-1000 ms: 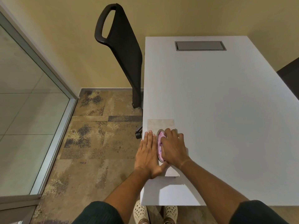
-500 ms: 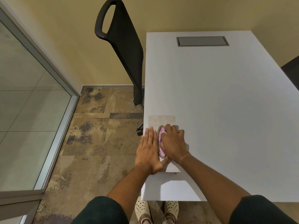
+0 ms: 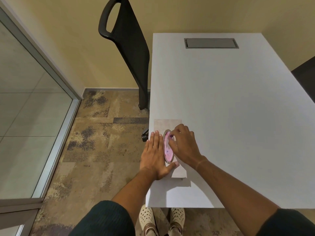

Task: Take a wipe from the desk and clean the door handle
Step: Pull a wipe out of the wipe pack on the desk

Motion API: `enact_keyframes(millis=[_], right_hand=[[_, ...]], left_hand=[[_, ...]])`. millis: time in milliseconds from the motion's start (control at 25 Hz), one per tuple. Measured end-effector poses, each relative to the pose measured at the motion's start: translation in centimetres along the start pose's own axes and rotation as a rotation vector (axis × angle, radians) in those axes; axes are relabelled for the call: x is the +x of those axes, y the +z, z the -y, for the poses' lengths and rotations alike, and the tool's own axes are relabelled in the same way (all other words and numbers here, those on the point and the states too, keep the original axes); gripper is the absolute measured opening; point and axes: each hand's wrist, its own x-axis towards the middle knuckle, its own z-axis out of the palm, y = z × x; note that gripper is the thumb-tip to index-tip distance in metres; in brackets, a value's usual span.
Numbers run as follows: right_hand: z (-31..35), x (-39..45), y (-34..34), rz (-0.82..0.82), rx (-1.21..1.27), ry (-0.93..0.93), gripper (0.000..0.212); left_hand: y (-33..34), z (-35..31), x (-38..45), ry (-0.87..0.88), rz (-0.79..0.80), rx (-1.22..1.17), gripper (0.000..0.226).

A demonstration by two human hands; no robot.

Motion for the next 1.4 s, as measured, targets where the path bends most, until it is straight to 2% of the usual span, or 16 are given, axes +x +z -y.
enact_keyframes(millis=[320, 440, 640, 800, 880, 1080, 1160, 1240, 1280, 1320, 1400], right_hand=[[-0.5, 0.2, -1.8, -0.134, 0.337, -0.010, 0.020], [-0.1, 0.3, -2.5, -0.185, 0.440, -0.010, 0.023], [0.8, 1.2, -4.4, -0.272, 0.547, 0.018, 0.017], [1.7, 2.1, -5.4, -0.292, 0.686, 0.113, 0.008], [1.9, 2.4, -5.7, -0.265, 0.889, 0.220, 0.004], [2.1, 3.3, -5.7, -0.174, 1.296, 0.543, 0.020], [1.8, 3.5, -5.9, -0.031, 1.448, 0.622, 0.030], [1.4, 3.7, -6.0, 0.194, 1.389, 0.661, 0.037], [1.3, 3.8, -5.7, 0.254, 1.317, 0.696, 0.037], [1.3, 4.0, -5.5, 0.256, 1.255, 0.739, 0.035], [1.4, 4.1, -5.0, 0.161, 1.209, 0.817, 0.032]], left_hand=[[-0.2, 0.0, -0.1, -0.003, 0.005, 0.011, 0.112], [-0.3, -0.1, -0.1, -0.004, 0.011, 0.009, 0.111], [-0.4, -0.1, -0.1, -0.009, 0.034, 0.034, 0.120], [-0.4, -0.1, 0.0, -0.014, 0.037, 0.042, 0.120], [-0.4, 0.0, -0.1, -0.016, 0.038, 0.043, 0.121], [-0.5, 0.0, -0.3, -0.016, 0.032, 0.039, 0.118], [-0.6, -0.1, -0.3, -0.017, 0.034, 0.029, 0.117], [-0.7, -0.1, -0.4, -0.014, 0.033, 0.034, 0.117], [-0.8, -0.1, -0.5, -0.017, 0.032, 0.036, 0.117], [-0.8, 0.0, -0.6, -0.024, 0.033, 0.036, 0.118], [-0.9, 0.1, -0.8, -0.044, 0.034, 0.031, 0.119]])
